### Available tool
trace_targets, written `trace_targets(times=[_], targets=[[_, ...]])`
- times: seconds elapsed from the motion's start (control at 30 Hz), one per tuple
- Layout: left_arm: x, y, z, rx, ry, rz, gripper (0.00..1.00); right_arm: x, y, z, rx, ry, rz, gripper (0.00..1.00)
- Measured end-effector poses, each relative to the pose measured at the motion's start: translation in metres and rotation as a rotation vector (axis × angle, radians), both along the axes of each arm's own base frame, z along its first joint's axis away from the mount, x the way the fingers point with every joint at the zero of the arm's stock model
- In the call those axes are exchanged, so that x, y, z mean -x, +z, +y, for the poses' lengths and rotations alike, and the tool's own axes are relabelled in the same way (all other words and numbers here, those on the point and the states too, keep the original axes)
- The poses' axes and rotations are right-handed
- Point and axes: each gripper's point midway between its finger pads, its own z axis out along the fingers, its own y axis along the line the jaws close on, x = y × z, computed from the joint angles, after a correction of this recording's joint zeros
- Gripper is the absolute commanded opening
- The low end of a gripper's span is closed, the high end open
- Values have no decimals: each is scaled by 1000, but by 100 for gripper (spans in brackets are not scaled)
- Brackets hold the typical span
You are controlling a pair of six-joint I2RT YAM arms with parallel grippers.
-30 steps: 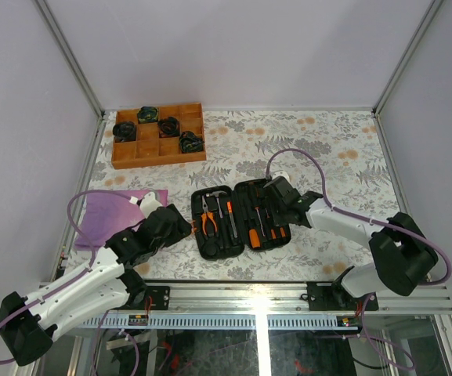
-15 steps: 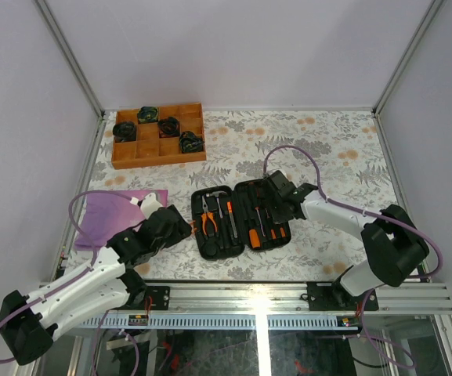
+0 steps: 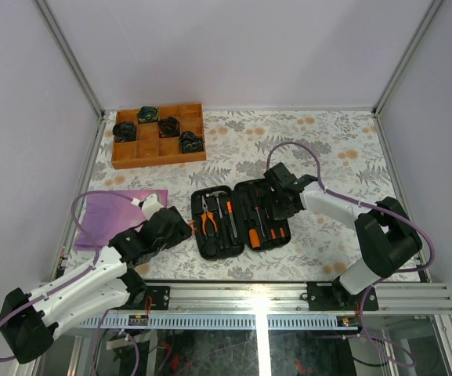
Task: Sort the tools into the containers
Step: Place the screwdriver in the storage box, then close the storage box at the center of the board.
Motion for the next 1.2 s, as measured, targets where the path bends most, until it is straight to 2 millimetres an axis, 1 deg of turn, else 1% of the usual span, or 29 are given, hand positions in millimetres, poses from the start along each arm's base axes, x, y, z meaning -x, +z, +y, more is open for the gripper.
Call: trace_targets(times=[0.1,0.13,0.2,0.27,0.37,0.43,0.53,0.67,0.77,0.87,0.9,0.97,1.1,1.2], targets=[[0,0,-1,2,-2,1,60,0,0,0,1,-6,4,1],[0,0,-1,3,-2,1,60,0,0,0,1,-7,3,3],[0,0,-1,2,-4,1,62,-1,2,0,-5,-8,-4,12],[0,-1,-1,-1,-8,1,63,-3,9,2,-30,-11,-40,24],[1,-1,-1,-11,-23,-1,65,-1,12,2,-54,-16,-63,32],[1,0,-1,-19,-36,-3,67,3,20,0,-67,-16,-72,39],[0,4,-2,-24,-57,-16,71,-1,47,4,-127,-18,-148,45],[-5,22,-7,-8,-77,-60,75,-11,106,11,-253,-12,-322,53],[-8,35,-9,11,-83,-95,78,-13,145,12,-335,-3,-447,57],[-10,43,-9,23,-83,-118,79,-12,164,8,-369,-5,-517,59],[-10,44,-9,26,-82,-121,79,-11,168,5,-374,-11,-541,60],[-10,44,-9,29,-82,-123,79,-7,168,-4,-366,-36,-567,65],[-15,45,-9,67,-68,-125,79,-2,156,-25,-299,-115,-559,67],[-23,39,-4,108,-37,-116,74,-2,148,-34,-278,-157,-535,67]])
